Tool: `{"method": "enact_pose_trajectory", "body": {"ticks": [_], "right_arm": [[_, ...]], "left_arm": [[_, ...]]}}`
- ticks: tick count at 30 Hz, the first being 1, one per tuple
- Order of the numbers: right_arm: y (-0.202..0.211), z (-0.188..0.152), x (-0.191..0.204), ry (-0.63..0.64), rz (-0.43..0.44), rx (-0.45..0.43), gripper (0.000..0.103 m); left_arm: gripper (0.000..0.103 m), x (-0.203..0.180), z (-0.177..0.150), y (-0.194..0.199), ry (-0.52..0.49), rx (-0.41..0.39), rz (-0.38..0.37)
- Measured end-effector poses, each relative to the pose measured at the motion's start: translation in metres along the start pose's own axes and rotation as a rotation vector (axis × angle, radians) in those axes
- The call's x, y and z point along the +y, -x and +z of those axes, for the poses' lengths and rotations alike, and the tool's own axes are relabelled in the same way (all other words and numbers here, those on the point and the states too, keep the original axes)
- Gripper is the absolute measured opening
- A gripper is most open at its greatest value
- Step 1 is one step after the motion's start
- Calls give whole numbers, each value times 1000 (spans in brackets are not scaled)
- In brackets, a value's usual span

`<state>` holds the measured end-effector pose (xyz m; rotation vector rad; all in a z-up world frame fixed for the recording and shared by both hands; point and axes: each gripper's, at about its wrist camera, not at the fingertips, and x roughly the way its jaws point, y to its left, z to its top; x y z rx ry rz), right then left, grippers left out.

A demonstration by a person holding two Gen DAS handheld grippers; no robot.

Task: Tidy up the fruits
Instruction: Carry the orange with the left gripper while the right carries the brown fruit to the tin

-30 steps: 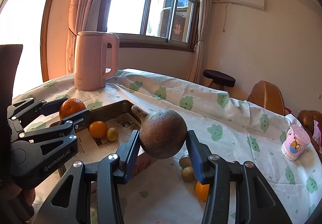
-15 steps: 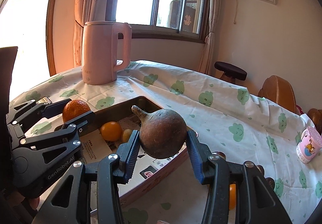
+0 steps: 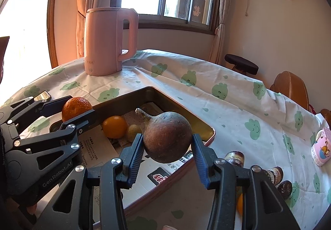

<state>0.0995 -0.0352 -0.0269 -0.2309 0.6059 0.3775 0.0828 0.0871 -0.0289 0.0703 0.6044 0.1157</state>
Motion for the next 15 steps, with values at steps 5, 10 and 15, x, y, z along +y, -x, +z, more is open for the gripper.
{"method": "enact_pose_trajectory", "body": {"ticks": [5, 10, 15], "right_arm": [[-5, -2, 3, 14, 10, 20, 49], [-11, -3, 5, 33, 16, 46, 49], [-13, -4, 8, 49, 11, 53, 49]], "left_arm": [[46, -3, -1, -2, -9, 9, -6], [47, -4, -1, -5, -13, 21, -14], [47, -5, 0, -8, -19, 31, -15]]}}
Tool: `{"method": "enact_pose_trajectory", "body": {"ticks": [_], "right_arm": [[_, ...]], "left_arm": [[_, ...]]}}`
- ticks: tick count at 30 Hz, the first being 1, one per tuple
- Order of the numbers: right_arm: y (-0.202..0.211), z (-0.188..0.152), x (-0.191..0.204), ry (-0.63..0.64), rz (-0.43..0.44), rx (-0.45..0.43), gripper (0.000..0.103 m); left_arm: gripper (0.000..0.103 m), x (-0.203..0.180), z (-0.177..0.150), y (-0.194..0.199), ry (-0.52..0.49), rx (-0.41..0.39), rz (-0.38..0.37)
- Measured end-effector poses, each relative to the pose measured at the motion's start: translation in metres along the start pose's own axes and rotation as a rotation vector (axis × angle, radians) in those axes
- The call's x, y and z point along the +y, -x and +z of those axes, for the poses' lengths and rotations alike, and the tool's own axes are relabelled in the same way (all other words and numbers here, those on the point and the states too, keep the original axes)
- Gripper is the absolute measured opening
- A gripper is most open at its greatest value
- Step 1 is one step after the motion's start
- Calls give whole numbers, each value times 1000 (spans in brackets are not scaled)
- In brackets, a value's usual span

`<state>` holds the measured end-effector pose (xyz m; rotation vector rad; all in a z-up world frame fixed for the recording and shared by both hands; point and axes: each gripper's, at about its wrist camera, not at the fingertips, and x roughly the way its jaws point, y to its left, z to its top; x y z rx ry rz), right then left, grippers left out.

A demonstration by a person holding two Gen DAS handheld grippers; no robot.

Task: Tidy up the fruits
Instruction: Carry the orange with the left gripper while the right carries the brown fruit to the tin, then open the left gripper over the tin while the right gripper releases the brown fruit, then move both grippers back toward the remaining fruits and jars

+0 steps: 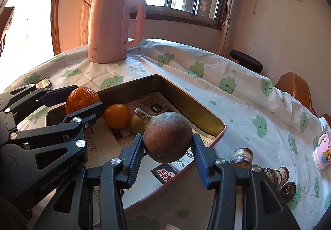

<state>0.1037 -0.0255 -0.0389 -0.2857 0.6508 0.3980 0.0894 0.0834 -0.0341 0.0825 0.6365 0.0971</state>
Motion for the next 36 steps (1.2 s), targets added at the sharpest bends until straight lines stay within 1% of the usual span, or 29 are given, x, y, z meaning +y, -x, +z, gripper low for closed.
{"method": "enact_pose_trajectory", "body": {"ticks": [7, 10, 11, 13, 14, 16, 17, 18, 19, 20, 21, 23, 28, 30, 36], "right_arm": [[0, 0, 0, 1, 5, 0, 49], [0, 0, -1, 0, 8, 1, 49], [0, 0, -1, 1, 8, 0, 51], [2, 0, 0, 11, -18, -11, 56], [4, 0, 0, 14, -34, -18, 60], [7, 0, -3, 5, -24, -27, 62], [9, -1, -5, -4, -20, -31, 63], [12, -1, -6, -10, -24, -37, 65], [15, -1, -7, -9, -33, -44, 67], [20, -2, -7, -5, -48, -51, 73], [25, -3, -8, 1, -66, -62, 74], [37, -7, -11, 11, -107, -84, 74], [61, -19, -31, -9, -214, -106, 75], [69, -25, -41, -25, -253, -116, 75], [91, -43, -71, -81, -322, -147, 75]], "left_arm": [[48, 0, 0, 0, -1, -3, 2], [48, 0, -1, 2, -2, -17, 14], [49, 1, -1, 4, 1, -26, 19], [53, 4, -1, 8, 15, -41, 32], [57, 6, -2, 10, 25, -44, 34], [64, 10, -2, 14, 43, -56, 26], [68, 12, -2, 18, 52, -66, 24], [78, 13, -1, 22, 62, -77, 21], [84, 13, 0, 27, 68, -93, 7], [95, 12, 0, 34, 69, -116, -2], [101, 9, 0, 41, 63, -143, 2], [102, 2, 2, 54, 44, -185, -2], [102, -15, 6, 70, 28, -223, -40], [102, -23, 8, 73, 17, -227, -49], [102, -53, 10, 79, -31, -234, -80]]}}
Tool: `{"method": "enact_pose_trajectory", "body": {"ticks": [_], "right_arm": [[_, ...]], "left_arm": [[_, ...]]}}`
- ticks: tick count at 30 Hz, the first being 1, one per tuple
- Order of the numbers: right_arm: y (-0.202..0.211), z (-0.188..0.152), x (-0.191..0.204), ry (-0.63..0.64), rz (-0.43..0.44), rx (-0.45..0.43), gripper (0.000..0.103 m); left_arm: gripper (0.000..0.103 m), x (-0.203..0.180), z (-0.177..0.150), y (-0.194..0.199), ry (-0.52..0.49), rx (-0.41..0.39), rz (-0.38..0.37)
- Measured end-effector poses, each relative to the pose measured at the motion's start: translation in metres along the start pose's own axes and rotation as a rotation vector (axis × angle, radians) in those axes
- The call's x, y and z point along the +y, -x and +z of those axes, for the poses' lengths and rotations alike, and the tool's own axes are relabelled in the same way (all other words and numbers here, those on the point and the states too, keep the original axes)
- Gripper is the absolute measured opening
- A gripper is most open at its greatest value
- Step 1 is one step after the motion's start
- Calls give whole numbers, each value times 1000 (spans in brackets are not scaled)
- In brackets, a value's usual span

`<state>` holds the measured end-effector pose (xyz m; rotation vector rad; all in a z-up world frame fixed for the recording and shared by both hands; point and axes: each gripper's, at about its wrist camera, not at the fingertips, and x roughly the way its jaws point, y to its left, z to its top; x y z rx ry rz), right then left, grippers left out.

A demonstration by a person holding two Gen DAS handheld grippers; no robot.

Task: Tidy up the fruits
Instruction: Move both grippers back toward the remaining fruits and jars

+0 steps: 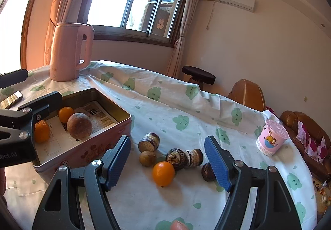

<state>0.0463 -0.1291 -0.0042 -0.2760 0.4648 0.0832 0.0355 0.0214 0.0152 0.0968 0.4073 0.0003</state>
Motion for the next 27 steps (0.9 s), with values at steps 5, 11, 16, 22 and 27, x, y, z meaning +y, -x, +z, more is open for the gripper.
{"method": "enact_pose_trajectory", "body": {"ticks": [5, 11, 16, 22, 27], "right_arm": [[4, -11, -25, -42, -28, 1, 75], [8, -21, -48, -82, -45, 3, 75], [10, -29, -61, -105, -46, 3, 75], [9, -35, -73, -128, -52, 8, 75], [9, -40, -83, -141, -63, 15, 75]], "left_arm": [[102, -29, 2, 1, -47, 0, -23], [102, -58, 2, -1, -92, 3, -43], [102, -76, 1, -4, -121, 8, -51], [102, -91, -1, -8, -142, 20, -60], [102, -101, -1, -13, -151, 29, -65]]}}
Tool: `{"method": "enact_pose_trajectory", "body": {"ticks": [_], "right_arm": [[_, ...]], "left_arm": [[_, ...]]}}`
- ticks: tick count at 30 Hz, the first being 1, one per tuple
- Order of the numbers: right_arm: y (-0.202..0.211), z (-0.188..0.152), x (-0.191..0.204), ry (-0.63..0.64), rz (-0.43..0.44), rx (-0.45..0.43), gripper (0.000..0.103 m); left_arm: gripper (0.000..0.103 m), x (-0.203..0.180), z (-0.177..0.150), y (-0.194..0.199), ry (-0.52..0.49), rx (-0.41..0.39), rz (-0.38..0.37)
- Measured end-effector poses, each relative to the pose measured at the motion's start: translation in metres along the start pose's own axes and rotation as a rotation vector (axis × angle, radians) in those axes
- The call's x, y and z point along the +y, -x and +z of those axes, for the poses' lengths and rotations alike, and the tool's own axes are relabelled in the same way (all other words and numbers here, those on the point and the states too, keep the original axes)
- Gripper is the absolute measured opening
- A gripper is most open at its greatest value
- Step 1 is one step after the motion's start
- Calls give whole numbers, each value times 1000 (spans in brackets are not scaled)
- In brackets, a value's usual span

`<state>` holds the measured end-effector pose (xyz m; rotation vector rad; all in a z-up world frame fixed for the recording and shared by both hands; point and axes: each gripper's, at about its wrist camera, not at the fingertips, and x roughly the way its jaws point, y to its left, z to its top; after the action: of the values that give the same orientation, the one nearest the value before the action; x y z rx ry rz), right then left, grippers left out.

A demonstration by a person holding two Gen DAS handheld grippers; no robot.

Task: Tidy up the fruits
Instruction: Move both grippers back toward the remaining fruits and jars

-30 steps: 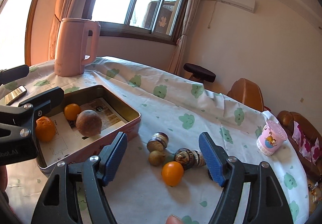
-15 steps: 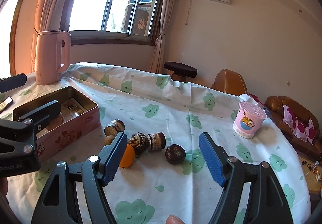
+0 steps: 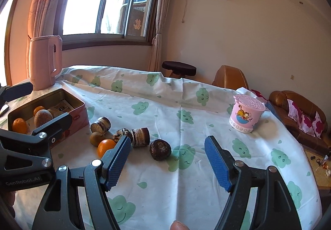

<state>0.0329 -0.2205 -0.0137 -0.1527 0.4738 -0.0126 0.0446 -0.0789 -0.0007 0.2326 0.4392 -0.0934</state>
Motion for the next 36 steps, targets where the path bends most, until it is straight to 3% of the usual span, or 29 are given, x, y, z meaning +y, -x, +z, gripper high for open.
{"method": "enact_pose_trajectory", "body": {"ticks": [15, 36], "right_arm": [[-2, -8, -28, -39, -34, 17, 75], [-4, -10, -31, -43, -33, 20, 75]], "left_arm": [[102, -19, 3, -11, -20, 7, -5], [102, -22, 0, -18, -33, 14, -5]]}}
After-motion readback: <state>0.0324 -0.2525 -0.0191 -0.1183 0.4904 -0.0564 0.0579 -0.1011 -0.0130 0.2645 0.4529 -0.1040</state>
